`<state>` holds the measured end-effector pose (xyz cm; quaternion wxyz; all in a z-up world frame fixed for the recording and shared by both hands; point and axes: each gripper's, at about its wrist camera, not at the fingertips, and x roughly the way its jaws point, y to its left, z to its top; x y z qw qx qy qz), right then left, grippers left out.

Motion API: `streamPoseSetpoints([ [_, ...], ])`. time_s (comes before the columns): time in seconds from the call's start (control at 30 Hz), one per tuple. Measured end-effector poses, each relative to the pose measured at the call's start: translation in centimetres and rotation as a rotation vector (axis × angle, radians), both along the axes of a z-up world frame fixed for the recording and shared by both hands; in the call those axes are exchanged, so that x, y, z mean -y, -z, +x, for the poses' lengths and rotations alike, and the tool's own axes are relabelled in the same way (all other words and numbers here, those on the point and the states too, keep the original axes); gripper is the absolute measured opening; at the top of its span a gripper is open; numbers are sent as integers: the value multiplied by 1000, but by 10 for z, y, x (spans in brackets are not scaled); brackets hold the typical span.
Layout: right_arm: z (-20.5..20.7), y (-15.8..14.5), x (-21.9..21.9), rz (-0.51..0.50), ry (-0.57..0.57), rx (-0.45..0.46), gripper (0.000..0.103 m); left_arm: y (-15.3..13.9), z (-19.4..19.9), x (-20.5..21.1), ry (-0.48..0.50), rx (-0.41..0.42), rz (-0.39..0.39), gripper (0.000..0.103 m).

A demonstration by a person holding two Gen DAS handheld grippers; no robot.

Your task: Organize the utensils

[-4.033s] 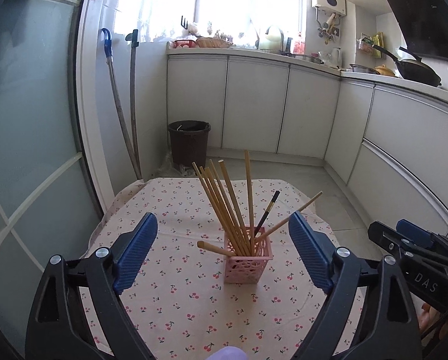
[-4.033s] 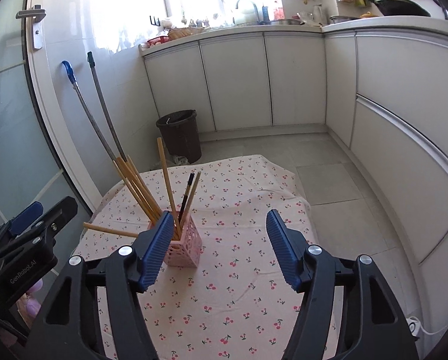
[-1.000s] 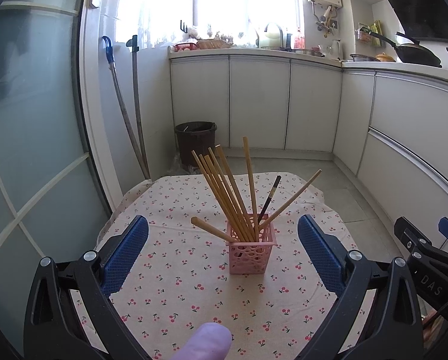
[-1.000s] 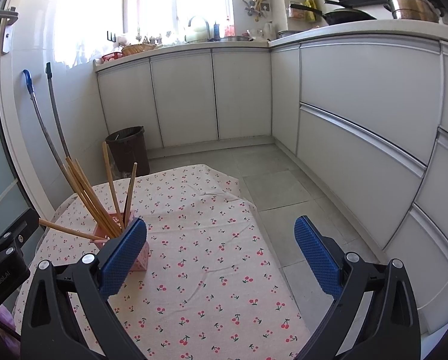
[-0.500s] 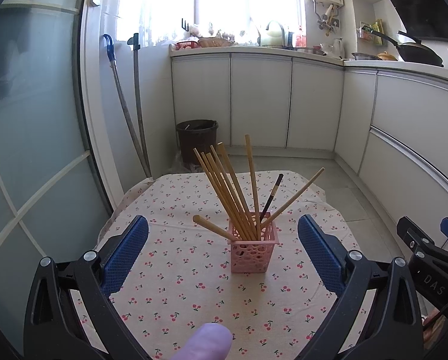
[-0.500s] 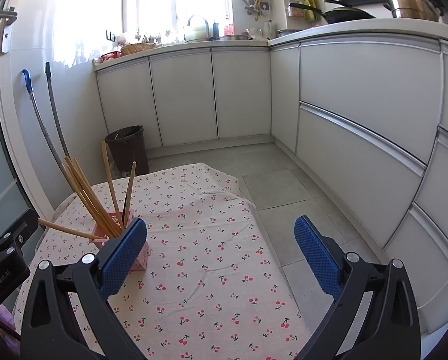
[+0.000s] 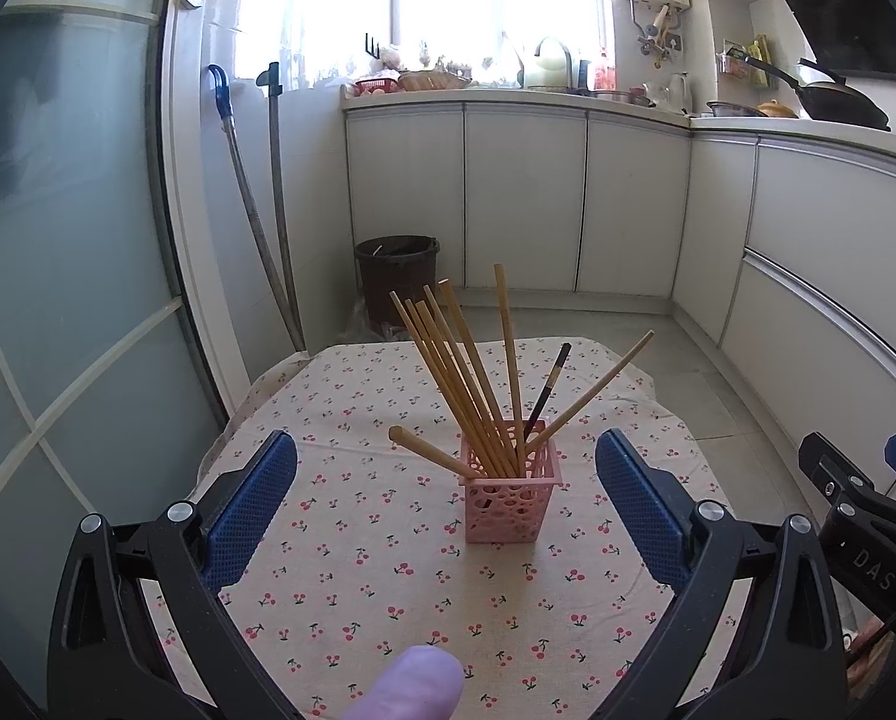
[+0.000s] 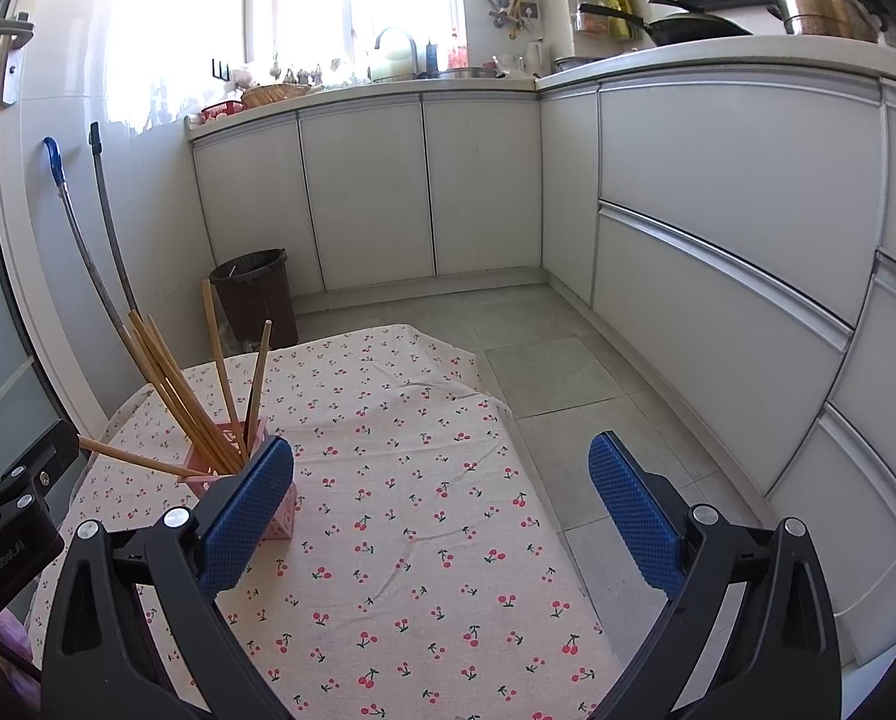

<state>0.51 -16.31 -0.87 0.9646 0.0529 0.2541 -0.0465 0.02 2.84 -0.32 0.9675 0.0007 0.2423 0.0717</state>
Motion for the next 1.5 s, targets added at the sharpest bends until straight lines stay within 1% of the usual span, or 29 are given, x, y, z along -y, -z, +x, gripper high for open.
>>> streamPoseSetpoints([
  [0.63,1,2,-1,1,-5,-12,96,1,1,0,-2,-12,8,96],
  [0.9,3,2,0,1,-9,-20,96,2,3,0,26,-27,-11,96],
  [1.1,4,3,-1,-1,-11,-23,96,1,1,1,13,-13,-2,96],
  [1.17,4,3,-1,-2,-11,-25,96,1,2,2,22,-14,6,93],
  [1.2,4,3,-1,-2,-12,-26,96,2,2,3,30,-18,6,88],
  [1.3,4,4,-1,-2,-13,-28,96,5,3,3,41,-27,2,79],
  [1.37,4,4,-1,-2,-13,-28,96,5,4,4,46,-28,8,78],
  [1.43,5,4,-2,-3,-12,-30,96,6,5,4,60,-34,-1,78],
  [1.47,4,5,-2,-1,-13,-31,96,6,5,5,61,-39,-4,82],
  [1.5,4,6,-2,1,-13,-34,96,6,6,5,54,-41,0,90],
])
